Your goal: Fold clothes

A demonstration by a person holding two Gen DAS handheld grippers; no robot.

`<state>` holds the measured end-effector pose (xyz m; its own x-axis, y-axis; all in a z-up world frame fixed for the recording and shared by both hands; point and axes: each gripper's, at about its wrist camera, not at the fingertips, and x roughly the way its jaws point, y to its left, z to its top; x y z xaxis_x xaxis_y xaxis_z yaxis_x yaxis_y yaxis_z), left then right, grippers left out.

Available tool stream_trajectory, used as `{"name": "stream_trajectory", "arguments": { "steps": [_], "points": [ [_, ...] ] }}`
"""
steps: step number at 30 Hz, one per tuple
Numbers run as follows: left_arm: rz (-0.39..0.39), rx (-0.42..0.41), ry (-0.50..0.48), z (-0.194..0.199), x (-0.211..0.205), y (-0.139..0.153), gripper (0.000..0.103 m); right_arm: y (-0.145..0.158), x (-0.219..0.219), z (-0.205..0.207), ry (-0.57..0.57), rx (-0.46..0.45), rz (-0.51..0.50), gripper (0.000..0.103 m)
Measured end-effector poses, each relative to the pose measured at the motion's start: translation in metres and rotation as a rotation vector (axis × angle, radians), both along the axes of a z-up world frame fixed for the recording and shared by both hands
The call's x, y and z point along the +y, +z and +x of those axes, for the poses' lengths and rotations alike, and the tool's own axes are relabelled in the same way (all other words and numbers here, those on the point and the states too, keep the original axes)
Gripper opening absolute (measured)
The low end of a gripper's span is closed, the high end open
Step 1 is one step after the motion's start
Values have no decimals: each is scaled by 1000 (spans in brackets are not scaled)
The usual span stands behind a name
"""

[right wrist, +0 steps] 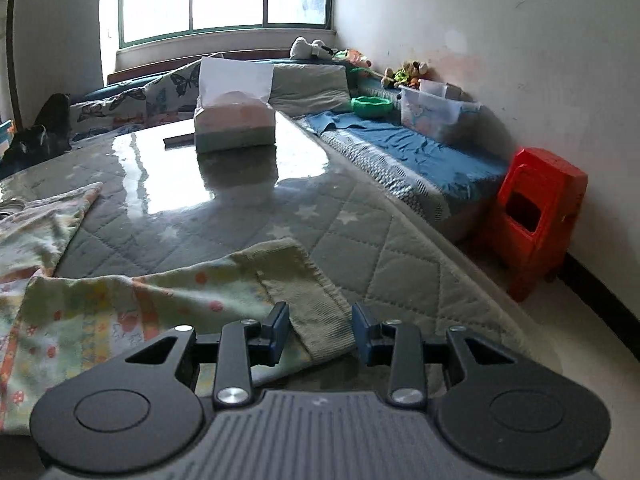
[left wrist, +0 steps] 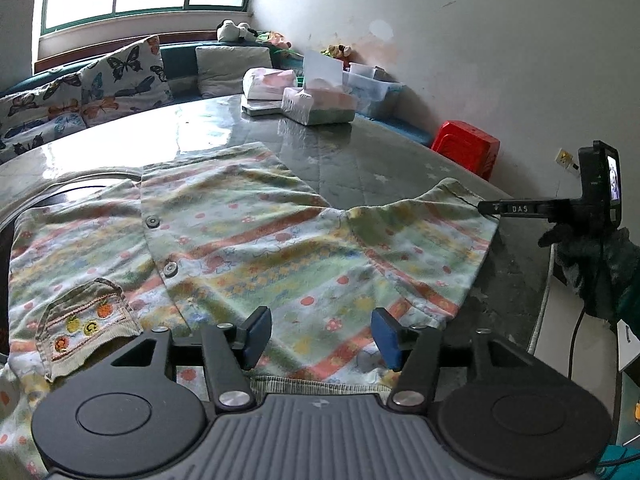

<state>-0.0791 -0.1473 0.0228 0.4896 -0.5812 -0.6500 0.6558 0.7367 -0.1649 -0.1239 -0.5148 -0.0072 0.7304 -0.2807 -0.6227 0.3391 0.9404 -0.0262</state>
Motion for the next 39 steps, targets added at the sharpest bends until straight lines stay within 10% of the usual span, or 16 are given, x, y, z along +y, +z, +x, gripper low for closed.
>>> {"name": "stream_trajectory", "arguments": {
  "steps": [10, 15, 24, 39],
  "points": [
    [6, 11, 12, 0, -1, -2, 62, -3, -6, -1, 8, 1, 30, 41],
    [11, 13, 15, 0, -3, -2, 64, -1, -1, -4, 35, 5, 53, 16],
    [27, 21, 37, 2, -5, -5, 64, 25, 12, -16, 86, -75, 117, 10],
    [-2, -17, 139, 3, 27, 3, 67, 105, 110, 0, 496, -221, 202, 9]
  ]
}}
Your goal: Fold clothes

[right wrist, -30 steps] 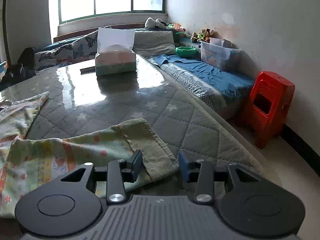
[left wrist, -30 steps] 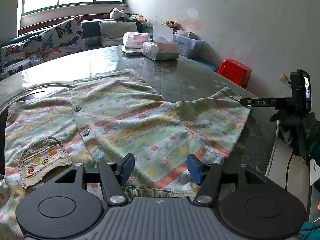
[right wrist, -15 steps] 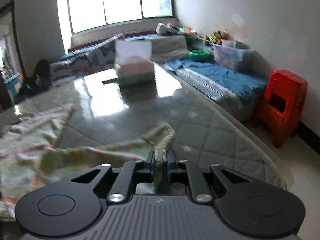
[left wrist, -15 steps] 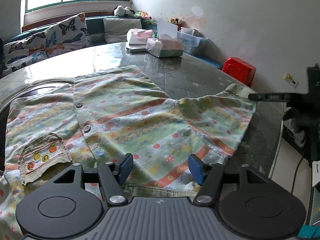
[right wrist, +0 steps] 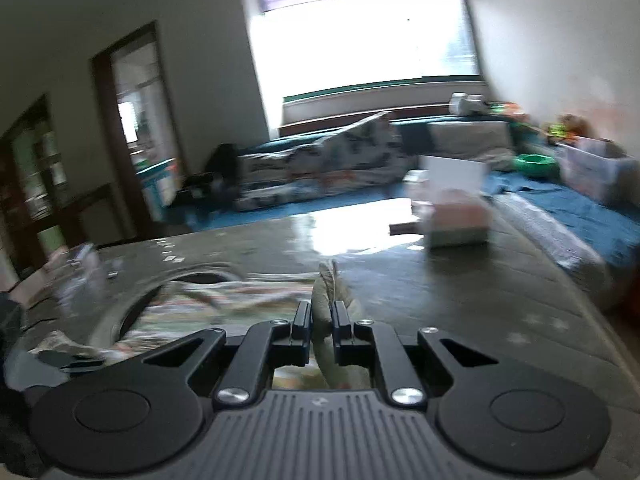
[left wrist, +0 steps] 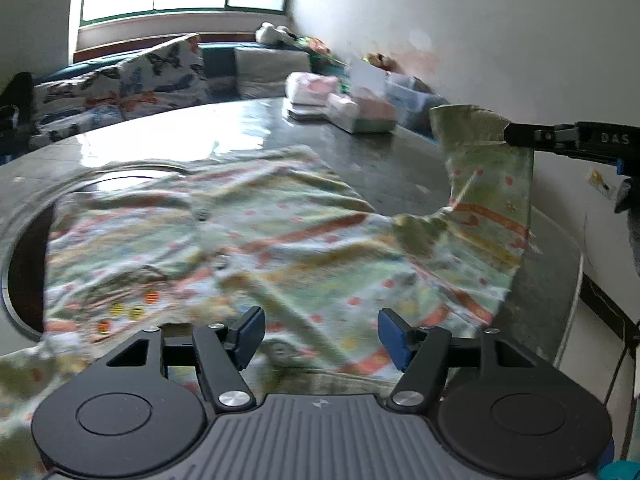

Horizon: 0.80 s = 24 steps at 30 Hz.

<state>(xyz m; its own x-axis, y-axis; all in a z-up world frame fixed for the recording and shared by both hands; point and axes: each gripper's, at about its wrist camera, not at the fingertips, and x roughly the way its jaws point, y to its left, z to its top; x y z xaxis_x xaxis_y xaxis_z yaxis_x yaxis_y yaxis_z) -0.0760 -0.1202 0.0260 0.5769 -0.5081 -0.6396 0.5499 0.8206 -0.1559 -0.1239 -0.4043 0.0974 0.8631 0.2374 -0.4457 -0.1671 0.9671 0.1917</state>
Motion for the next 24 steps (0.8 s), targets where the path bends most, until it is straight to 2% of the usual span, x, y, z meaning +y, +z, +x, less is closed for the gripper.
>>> {"name": "stream_trajectory", "arguments": {
  "steps": [7, 15, 19, 21, 24],
  "points": [
    [-36, -15, 123, -2, 46, 5, 67, 11, 74, 28, 204, -11, -36, 9],
    [-79, -35, 259, -8, 94, 13, 68, -5, 148, 47, 383, 36, -74, 9],
    [-96, -35, 315, -8, 111, 14, 68, -16, 175, 50, 455, 61, -93, 11],
    [-105, -31, 333, -8, 116, 14, 68, -21, 188, 50, 509, 75, -100, 17],
    [-103, -28, 331, -9, 116, 14, 68, -17, 195, 43, 525, 47, -126, 18]
  ]
}}
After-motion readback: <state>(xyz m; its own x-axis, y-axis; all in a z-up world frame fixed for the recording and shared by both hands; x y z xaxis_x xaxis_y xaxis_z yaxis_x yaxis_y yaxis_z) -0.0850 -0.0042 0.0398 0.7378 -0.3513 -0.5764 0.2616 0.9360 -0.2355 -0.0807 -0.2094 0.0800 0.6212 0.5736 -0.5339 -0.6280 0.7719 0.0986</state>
